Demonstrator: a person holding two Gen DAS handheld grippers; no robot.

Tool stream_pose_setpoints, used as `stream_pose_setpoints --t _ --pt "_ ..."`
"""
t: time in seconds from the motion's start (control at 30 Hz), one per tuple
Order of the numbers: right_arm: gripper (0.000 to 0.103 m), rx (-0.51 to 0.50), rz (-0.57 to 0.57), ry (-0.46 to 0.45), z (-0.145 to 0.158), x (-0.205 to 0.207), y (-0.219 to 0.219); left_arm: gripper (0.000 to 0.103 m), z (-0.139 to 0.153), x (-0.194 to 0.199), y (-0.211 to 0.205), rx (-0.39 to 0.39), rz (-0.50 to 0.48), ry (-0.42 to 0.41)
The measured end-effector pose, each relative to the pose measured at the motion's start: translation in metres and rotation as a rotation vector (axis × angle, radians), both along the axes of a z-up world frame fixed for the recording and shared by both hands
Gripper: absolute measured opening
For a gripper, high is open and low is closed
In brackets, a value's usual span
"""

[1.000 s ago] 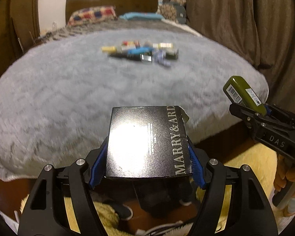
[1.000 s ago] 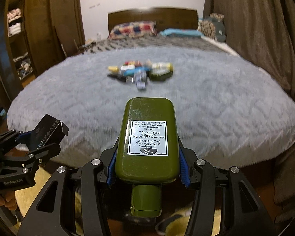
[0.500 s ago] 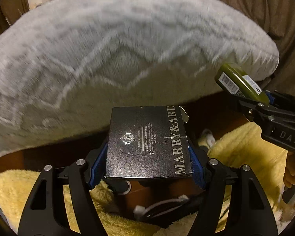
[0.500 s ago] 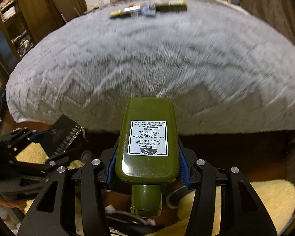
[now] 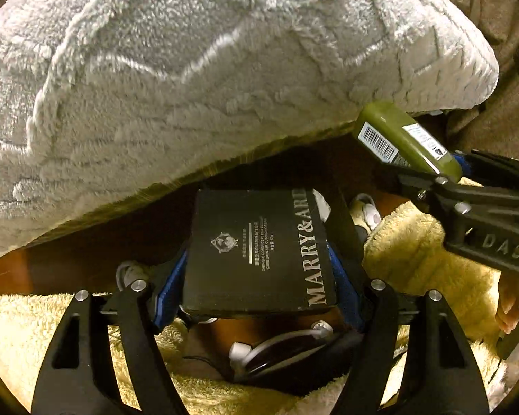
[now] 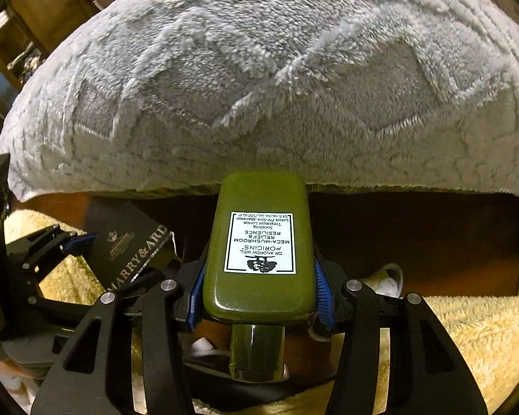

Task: Collect trash
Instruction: 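Lower both held items below the bed edge and open both tools over the bin, then move both tools back over the items on the blanket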

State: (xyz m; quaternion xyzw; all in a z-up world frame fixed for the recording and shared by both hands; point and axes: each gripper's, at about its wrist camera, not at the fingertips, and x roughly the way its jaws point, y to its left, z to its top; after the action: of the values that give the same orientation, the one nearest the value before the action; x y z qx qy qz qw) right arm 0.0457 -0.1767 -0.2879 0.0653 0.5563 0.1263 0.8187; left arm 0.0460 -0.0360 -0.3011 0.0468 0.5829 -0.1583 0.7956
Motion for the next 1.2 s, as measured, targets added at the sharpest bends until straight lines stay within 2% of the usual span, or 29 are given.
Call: stream_pose_setpoints --t 0.1,0.23,0.5,0.7,0.8,0.93,0.97,1.2 --pt "0.066 0.009 -0.014 -0.015 0.004 0.0 -0.006 0.073 -0.006 -0.005 0.0 0.002 0.006 0.004" --pt "0.066 -0.007 -0.031 -0.041 0.018 -0.002 -0.009 0.075 -0.005 -0.008 0.005 0.008 0.016 -0.016" --pt "0.069 -0.055 -0.085 -0.128 0.064 0.001 -0.028 0.08 0.025 -0.012 0.009 -0.023 0.036 -0.103" --pt "0.069 -0.061 -0.122 -0.155 0.076 0.0 -0.041 0.08 0.04 -0.014 0.013 -0.037 0.04 -0.137" --pt "0.069 -0.06 -0.135 -0.173 0.082 0.004 -0.054 0.08 0.057 -0.011 0.016 -0.04 0.048 -0.155" --pt "0.069 -0.069 -0.148 -0.229 0.11 0.019 -0.063 0.08 0.081 -0.004 0.02 -0.043 0.054 -0.197" --pt "0.069 -0.069 -0.15 -0.245 0.101 0.02 -0.063 0.08 0.092 0.001 0.021 -0.045 0.056 -0.21" --pt "0.069 -0.086 -0.162 -0.324 0.129 0.06 -0.074 0.08 0.13 0.035 0.031 -0.035 0.079 -0.303"
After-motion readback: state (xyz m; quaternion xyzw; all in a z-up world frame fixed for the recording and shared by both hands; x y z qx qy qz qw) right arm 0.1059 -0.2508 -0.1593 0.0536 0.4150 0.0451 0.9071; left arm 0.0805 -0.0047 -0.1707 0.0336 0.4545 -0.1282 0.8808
